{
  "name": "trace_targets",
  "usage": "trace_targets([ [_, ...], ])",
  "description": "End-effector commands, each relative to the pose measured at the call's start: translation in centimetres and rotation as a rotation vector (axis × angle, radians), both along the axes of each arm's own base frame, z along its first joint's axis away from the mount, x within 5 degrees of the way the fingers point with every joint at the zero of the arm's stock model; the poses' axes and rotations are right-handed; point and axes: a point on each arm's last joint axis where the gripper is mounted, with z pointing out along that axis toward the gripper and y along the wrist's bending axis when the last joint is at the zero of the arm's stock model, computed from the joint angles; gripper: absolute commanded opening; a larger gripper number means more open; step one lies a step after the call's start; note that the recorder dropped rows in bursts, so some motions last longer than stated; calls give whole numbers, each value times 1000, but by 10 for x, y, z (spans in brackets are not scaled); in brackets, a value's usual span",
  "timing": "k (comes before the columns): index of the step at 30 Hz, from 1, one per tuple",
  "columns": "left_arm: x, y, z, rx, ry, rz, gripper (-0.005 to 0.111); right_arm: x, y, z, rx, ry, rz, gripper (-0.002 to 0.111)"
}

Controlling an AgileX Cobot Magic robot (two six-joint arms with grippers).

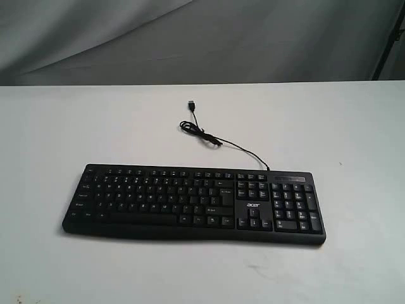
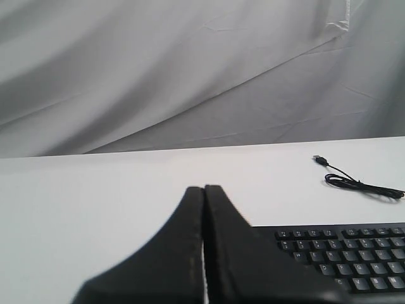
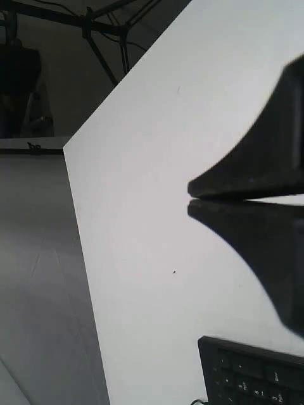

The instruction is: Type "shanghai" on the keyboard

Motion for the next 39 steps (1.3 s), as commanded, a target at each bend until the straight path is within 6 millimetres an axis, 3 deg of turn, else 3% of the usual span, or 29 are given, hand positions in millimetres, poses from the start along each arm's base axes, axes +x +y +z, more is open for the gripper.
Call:
trace_targets([
  [1, 0, 0, 0, -2, -7, -6, 0, 0, -1, 3, -23, -40, -12, 0],
  [10, 0, 0, 0, -2, -7, -6, 0, 2, -2, 26, -56, -294, -23, 0],
  [13, 0, 0, 0, -2, -7, -6, 0, -1, -3, 47, -15, -534, -43, 0],
  [16, 0, 0, 0, -2, -7, -6, 0, -9, -11, 63, 230, -773, -105, 0],
  [19, 0, 0, 0, -2, -7, -6, 0, -20, -16, 78, 232, -971, -139, 0],
  [21, 0, 0, 0, -2, -7, -6, 0, -22, -12, 81, 386, -1037, -53, 0],
  [24, 0, 0, 0, -2, -7, -6, 0, -22, 8, 94, 227, -999, 142, 0],
  [26, 0, 0, 0, -2, -7, -6, 0, -18, 19, 124, 235, -962, 271, 0],
  [29, 0, 0, 0, -2, -7, -6, 0, 3, 37, 168, 34, -842, 458, 0],
  [32, 0, 0, 0, -2, -7, -6, 0, 30, 50, 201, -7, -734, 660, 0],
  [36, 0, 0, 0, -2, -7, -6, 0, 87, 56, 236, -90, -581, 830, 0],
  [39, 0, 0, 0, -2, -7, -6, 0, 134, 49, 254, -131, -423, 805, 0],
])
